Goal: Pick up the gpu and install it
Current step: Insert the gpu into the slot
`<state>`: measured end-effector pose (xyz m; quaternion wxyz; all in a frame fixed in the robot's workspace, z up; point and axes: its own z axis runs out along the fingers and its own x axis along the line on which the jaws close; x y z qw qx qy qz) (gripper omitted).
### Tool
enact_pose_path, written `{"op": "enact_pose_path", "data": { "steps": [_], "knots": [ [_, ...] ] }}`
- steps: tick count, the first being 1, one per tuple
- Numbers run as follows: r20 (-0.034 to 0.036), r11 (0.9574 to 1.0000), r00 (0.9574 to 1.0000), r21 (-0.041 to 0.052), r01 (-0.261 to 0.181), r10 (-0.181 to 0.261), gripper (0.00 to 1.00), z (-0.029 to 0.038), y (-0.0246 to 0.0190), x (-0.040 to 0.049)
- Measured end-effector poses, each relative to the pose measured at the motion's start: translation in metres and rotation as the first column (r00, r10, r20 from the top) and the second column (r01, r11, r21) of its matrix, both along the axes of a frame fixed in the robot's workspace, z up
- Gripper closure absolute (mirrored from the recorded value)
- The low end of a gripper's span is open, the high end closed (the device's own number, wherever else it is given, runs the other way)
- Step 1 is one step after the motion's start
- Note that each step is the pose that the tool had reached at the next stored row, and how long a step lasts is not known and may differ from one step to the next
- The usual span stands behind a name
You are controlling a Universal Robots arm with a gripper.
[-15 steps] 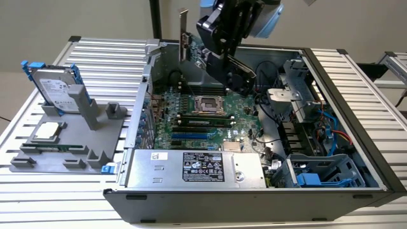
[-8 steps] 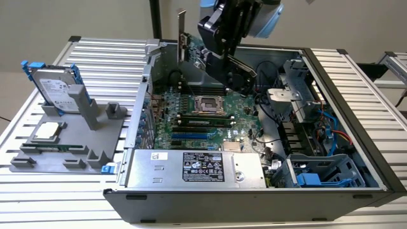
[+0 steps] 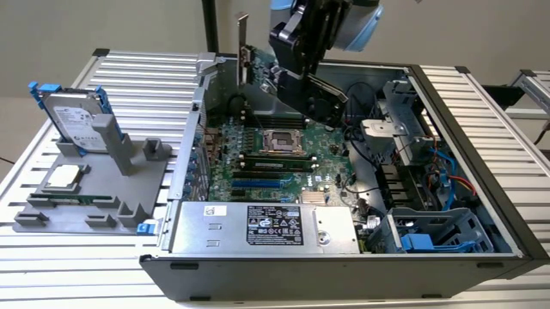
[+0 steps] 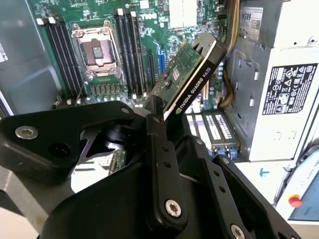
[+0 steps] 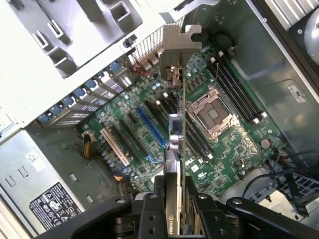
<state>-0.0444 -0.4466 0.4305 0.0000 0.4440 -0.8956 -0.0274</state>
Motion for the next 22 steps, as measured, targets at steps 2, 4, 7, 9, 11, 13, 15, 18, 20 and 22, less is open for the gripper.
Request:
{"op": "enact_pose_path", "data": {
  "steps": [2, 4, 7, 9, 11, 13, 15, 18, 20, 22],
  "knots": [
    [0.0001, 0.9999, 0.9999, 0.0002, -0.013, 0.013, 1.00, 0.0000, 0.0001, 0.0000],
    [0.0000, 0.9997, 0.9997, 0.0001, -0.026, 0.026, 1.00, 0.0001, 0.0002, 0.0000],
    [0.0001, 0.9990, 0.9990, 0.0002, -0.045, 0.045, 1.00, 0.0001, 0.0003, 0.0000],
    [0.0001, 0.9984, 0.9984, 0.0001, -0.057, 0.057, 1.00, 0.0002, 0.0004, 0.0000],
    [0.0001, 0.9976, 0.9976, 0.0002, -0.069, 0.069, 1.00, 0.0002, 0.0004, 0.0000],
    [0.0000, 0.9967, 0.9967, 0.0001, -0.081, 0.081, 1.00, 0.0003, 0.0004, 0.0000],
    [0.0001, 0.9957, 0.9957, 0.0002, -0.093, 0.093, 1.00, 0.0004, 0.0004, 0.0000],
    [0.0001, 0.9938, 0.9938, 0.0001, -0.111, 0.111, 1.00, 0.0005, 0.0005, 0.0000],
    [0.0001, 0.9928, 0.9928, 0.0002, -0.120, 0.120, 1.00, 0.0005, 0.0005, 0.0000],
    [0.0000, 0.9925, 0.9925, 0.0001, -0.122, 0.122, 1.00, 0.0005, 0.0005, 0.0000]
  ]
}}
